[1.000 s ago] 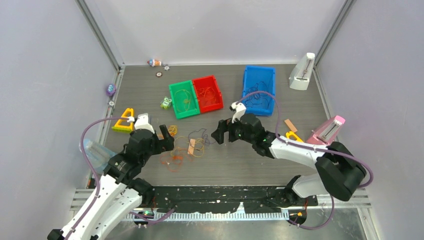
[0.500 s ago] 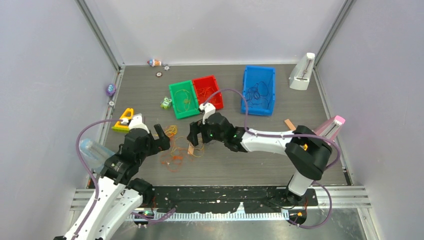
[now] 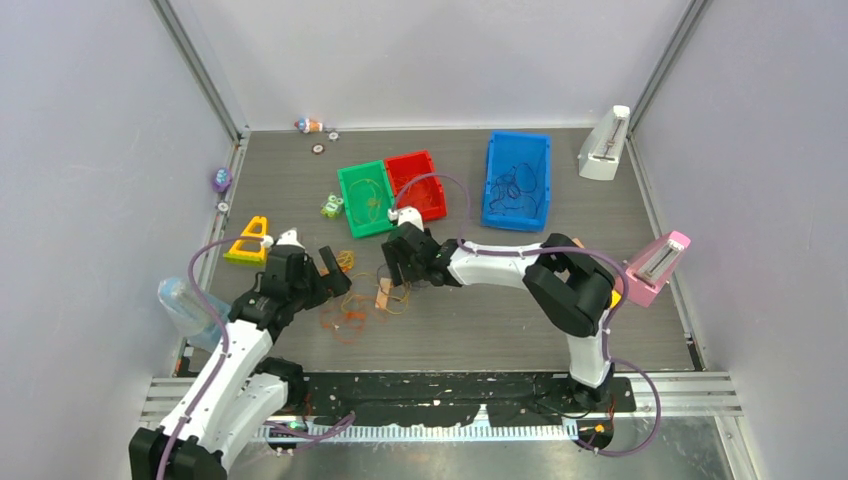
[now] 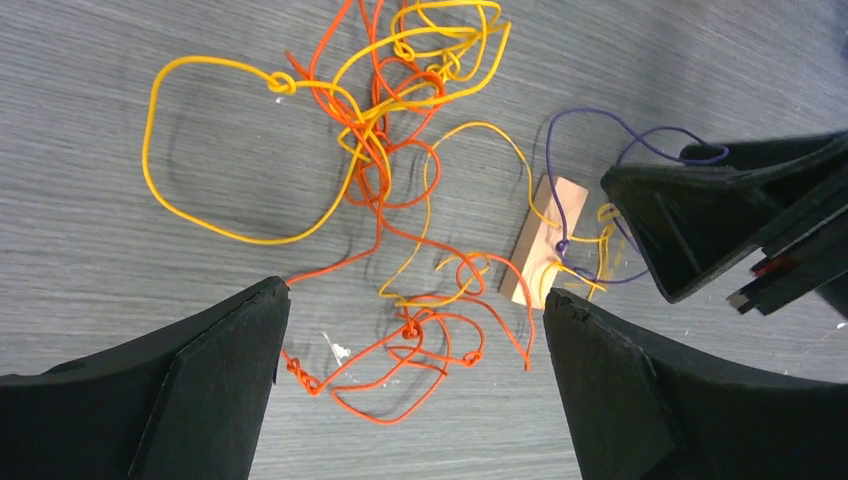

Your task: Untangle the cables

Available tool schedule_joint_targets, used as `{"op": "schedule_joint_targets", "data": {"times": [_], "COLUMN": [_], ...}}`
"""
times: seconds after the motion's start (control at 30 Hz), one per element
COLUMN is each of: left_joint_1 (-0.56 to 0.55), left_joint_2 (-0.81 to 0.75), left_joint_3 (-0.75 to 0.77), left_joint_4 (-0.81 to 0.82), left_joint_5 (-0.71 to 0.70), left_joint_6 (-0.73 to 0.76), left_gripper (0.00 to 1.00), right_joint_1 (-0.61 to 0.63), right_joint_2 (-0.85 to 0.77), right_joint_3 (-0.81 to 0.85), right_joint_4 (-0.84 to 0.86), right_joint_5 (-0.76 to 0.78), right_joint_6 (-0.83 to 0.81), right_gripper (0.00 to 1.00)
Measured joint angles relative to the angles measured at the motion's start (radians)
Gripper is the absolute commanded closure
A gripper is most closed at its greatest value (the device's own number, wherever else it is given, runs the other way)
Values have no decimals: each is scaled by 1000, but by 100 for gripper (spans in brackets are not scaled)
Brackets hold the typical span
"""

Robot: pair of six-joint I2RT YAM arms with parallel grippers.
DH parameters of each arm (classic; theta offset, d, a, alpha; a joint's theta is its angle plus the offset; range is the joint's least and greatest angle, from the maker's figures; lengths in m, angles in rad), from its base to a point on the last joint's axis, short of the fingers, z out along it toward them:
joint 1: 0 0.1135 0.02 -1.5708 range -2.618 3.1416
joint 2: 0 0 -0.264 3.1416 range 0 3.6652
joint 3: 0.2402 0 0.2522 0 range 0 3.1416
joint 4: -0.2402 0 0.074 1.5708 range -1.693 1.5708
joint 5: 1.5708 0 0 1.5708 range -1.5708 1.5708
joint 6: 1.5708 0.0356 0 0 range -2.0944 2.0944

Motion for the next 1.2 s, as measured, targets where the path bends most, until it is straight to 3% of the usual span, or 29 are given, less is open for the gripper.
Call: {"op": "schedule_joint_targets", "data": {"times": [0.1, 0.17, 0.2, 0.47, 0.57, 0.67, 0.83, 1.03, 1.2], "left_joint_1": [4, 9, 12, 26, 29, 31, 34, 34, 34], "left_joint_2": [27, 63, 86, 274, 332, 395, 457, 436, 285], "left_joint_3": [-11, -14, -14, -7, -7, -7, -7, -7, -18], "left_joint_4": [42, 72, 87, 142, 174, 219, 280, 282, 277], "left_joint_5": [-13, -22, -25, -111, -125, -118, -97, -106, -124], "left_joint_6": [-11, -19, -21, -69, -94, -103, -103, -91, -76], "left_gripper": [0, 1, 0, 11, 20, 44, 98, 100, 100], "right_joint_1": [-5, -8, -11, -54, -85, -112, -138, -235, -343], "right_joint_2": [21, 21, 20, -170, -294, -409, -527, -621, -666], "right_joint_3": [2, 1, -2, -151, -210, -256, -308, -332, -335], "right_joint_4": [-45, -65, -64, -79, -93, -106, -148, -219, -235], "right_joint_5": [10, 16, 20, 50, 66, 89, 120, 146, 146], "right_joint_6": [-3, 1, 2, 0, -3, -8, -19, -39, -69], "right_gripper": [75, 90, 93, 95, 95, 95, 95, 95, 95]}}
